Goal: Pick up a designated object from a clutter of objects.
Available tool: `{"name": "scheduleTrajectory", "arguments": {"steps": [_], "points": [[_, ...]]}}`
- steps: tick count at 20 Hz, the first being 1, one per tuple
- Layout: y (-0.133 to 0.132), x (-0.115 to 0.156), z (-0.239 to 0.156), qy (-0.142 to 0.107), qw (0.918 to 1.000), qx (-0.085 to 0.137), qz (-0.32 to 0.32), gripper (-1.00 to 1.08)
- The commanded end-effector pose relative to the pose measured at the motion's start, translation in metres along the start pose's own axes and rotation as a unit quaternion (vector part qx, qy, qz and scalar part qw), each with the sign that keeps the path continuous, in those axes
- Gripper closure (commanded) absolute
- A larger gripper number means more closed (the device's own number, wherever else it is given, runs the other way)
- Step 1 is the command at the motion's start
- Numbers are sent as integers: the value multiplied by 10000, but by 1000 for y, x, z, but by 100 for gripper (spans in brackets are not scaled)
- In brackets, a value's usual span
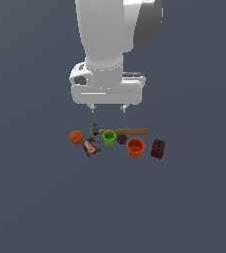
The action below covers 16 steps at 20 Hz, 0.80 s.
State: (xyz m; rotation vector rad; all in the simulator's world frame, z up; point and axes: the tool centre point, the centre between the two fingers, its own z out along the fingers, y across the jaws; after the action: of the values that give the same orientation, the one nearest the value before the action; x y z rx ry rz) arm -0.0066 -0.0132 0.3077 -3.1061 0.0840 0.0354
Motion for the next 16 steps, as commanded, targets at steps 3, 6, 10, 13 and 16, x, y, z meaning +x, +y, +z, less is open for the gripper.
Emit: {"name": "scheduleTrajectory", "arguments": {"steps": [3, 6, 10, 13, 16], "points": [[1, 0, -1, 0, 10000, -11, -7, -92], [5, -2, -3, -2, 10000, -65, -42, -92], [12, -4, -8, -6, 9999, -144, -75, -92], [12, -4, -9, -6, 9999, -149, -69, -92], [11, -4, -7, -6, 9998, -147, -108, -92]]}}
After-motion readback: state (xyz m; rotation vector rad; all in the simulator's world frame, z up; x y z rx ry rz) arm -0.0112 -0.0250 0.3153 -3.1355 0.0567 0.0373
